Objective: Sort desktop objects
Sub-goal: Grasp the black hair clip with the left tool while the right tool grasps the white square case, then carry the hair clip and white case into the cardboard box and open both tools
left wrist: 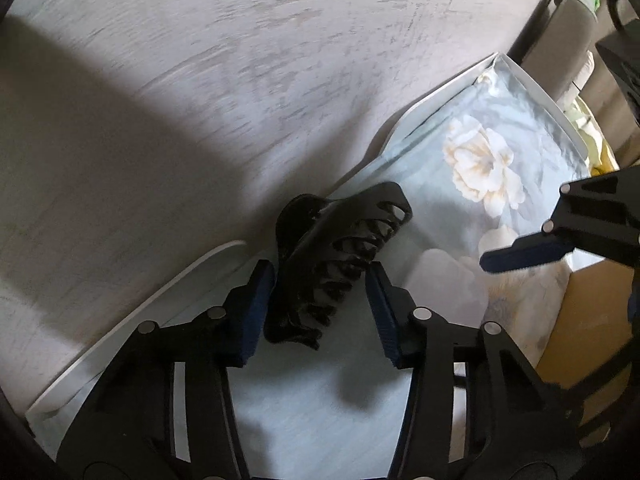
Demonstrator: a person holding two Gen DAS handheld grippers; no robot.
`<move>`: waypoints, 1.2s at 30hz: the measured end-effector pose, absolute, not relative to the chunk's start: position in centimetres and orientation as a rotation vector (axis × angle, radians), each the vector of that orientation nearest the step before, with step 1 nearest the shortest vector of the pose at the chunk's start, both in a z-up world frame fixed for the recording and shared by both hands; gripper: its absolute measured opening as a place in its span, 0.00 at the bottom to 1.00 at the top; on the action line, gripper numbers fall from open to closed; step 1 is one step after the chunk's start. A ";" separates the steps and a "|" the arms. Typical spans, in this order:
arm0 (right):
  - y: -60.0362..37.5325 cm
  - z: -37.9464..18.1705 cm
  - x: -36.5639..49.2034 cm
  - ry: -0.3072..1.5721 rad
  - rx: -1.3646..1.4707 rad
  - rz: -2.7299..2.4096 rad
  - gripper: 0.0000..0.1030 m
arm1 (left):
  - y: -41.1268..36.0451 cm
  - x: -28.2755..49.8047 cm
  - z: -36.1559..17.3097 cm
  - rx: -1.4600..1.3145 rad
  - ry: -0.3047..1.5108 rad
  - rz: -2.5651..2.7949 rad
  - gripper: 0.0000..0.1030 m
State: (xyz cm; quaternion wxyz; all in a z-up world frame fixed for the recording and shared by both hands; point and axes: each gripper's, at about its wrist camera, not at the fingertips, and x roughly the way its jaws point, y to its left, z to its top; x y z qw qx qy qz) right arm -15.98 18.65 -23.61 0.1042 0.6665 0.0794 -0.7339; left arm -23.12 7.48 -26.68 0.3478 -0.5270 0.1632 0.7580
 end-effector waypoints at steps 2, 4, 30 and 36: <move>18.8 -23.5 -16.0 0.251 1.960 -2.172 0.60 | 6.9 -23.2 -26.7 -1.369 0.409 1.971 0.40; 19.0 -23.7 -16.1 0.268 1.982 -2.170 0.61 | 6.1 -23.2 -26.6 -1.377 0.383 1.975 0.40; 24.1 -22.9 -15.7 0.220 2.044 -2.168 0.56 | 3.2 -21.3 -24.1 -1.362 0.335 2.024 0.40; 26.9 -19.2 -14.0 0.154 1.979 -2.202 0.56 | 0.6 -19.7 -20.4 -1.336 0.352 2.076 0.39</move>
